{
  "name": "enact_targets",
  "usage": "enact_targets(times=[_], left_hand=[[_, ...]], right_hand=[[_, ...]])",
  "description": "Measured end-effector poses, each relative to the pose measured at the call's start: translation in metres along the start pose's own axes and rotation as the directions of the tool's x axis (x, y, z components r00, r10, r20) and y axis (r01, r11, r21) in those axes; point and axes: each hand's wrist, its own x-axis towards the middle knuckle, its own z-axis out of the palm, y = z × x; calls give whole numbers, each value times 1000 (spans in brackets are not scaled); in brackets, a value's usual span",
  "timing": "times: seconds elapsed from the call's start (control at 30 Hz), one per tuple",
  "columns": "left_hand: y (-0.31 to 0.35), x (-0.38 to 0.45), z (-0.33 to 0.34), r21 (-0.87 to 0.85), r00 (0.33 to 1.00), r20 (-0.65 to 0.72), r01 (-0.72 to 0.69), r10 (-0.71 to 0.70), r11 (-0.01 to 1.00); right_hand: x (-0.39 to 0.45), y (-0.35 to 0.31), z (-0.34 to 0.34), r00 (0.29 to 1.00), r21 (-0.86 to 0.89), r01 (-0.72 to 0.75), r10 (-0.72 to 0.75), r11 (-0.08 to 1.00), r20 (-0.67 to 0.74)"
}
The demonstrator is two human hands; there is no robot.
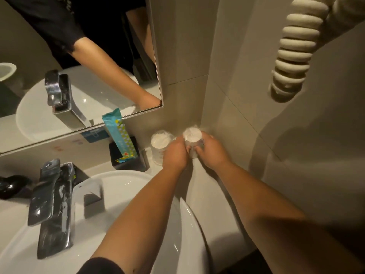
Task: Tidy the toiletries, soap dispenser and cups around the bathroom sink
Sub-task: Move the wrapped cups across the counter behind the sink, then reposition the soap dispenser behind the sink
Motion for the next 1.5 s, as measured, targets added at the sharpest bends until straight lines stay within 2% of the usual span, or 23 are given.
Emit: enact_targets(times=[0.2,0.57,0.8,0.93,1.07,1.3,1.4,1.5], left_hand=[[-7,2,3,-59,998,-61,-16,13,998],[3,-10,-4,-112,1000,-29,-3,0,994],[16,-42,-28,13,997,71,-22,21,1000],[22,-74,-52,251,989,138,-90,57,964],[24,-112,-76,425,972,152,-229,181,876],[20,-164,-103,537,942,135,-330,307,776],[19,-185,-112,570,943,106,-319,317,758],[15,-205,-118,567,962,65,-256,266,783]], right_hand=[[4,2,6,1000,-30,1,-2,1000,-30],[-4,-6,-7,999,-80,-40,41,996,7],[-39,-24,-34,1000,-235,-1,0,972,-2],[-76,-34,-53,999,-325,54,-51,944,15],[-118,-46,-70,994,-428,108,-96,897,50],[-170,-63,-78,980,-494,194,-183,847,72],[-185,-68,-75,972,-505,235,-216,831,96],[-196,-74,-75,961,-504,275,-244,819,128]])
